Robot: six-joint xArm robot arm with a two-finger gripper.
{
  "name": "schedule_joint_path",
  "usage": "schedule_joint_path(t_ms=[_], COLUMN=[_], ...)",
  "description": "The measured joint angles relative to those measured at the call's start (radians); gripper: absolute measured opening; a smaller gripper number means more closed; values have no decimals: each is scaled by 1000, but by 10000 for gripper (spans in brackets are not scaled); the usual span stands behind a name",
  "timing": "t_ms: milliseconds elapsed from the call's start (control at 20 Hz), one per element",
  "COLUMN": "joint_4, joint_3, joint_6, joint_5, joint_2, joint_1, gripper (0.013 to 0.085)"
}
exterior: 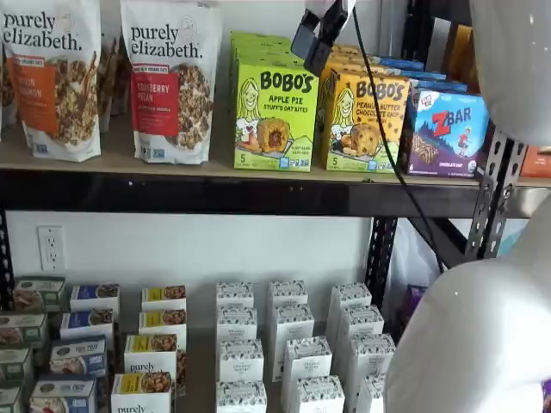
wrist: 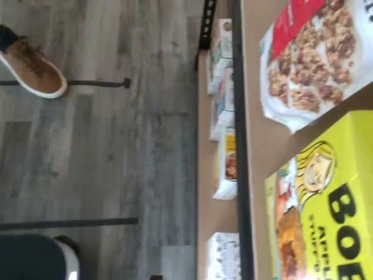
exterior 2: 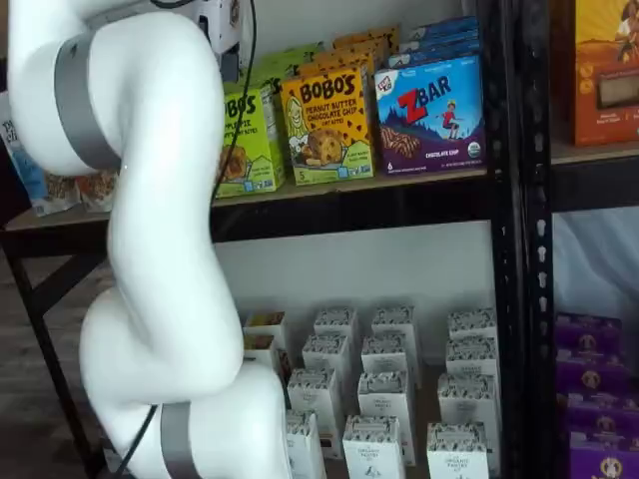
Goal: Pick the green box on the top shelf, the fourth from the left
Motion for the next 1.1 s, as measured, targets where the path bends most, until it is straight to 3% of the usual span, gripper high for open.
schedule_joint_path(t_ms=[450,1100], joint_4=[1,-15], joint_3=[39,-42], joint_6=[15,14], joint_5=[-104,-116], joint_2=[-5,76], joint_1=[28,29], gripper=[850,850])
